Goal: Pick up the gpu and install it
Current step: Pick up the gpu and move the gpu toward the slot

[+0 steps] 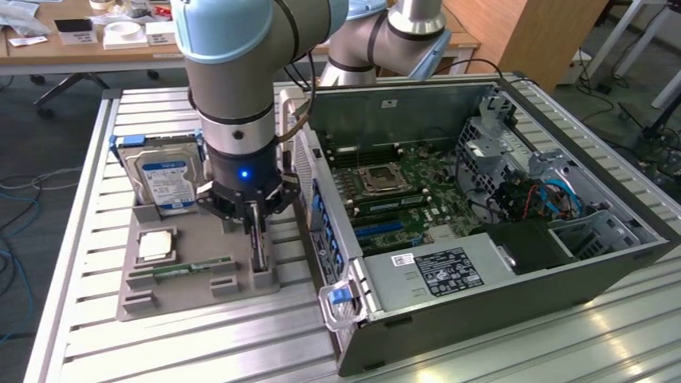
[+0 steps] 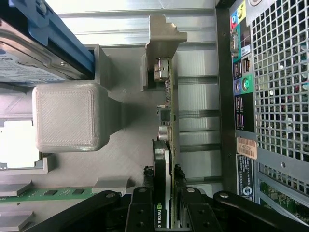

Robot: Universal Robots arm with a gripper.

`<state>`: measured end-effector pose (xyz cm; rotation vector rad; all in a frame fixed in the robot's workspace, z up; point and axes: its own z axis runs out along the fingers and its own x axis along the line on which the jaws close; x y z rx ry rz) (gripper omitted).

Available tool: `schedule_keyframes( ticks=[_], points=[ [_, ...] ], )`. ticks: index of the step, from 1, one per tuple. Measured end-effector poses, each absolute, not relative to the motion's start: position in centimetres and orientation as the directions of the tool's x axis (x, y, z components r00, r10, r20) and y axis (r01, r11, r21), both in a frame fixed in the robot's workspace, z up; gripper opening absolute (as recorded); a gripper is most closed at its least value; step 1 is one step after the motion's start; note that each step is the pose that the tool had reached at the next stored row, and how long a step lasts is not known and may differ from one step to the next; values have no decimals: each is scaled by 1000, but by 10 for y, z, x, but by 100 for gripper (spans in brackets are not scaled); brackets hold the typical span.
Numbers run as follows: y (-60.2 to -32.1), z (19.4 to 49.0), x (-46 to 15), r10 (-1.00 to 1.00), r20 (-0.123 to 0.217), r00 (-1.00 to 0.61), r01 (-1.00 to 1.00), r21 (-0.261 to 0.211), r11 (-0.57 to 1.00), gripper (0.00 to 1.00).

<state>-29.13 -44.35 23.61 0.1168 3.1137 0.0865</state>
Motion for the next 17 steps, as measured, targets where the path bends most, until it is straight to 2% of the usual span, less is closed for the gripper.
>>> schedule_keyframes(
  ticks=[17],
  points=[
    [-443, 260, -291, 58, -22, -998, 57, 56, 997, 27]
  ],
)
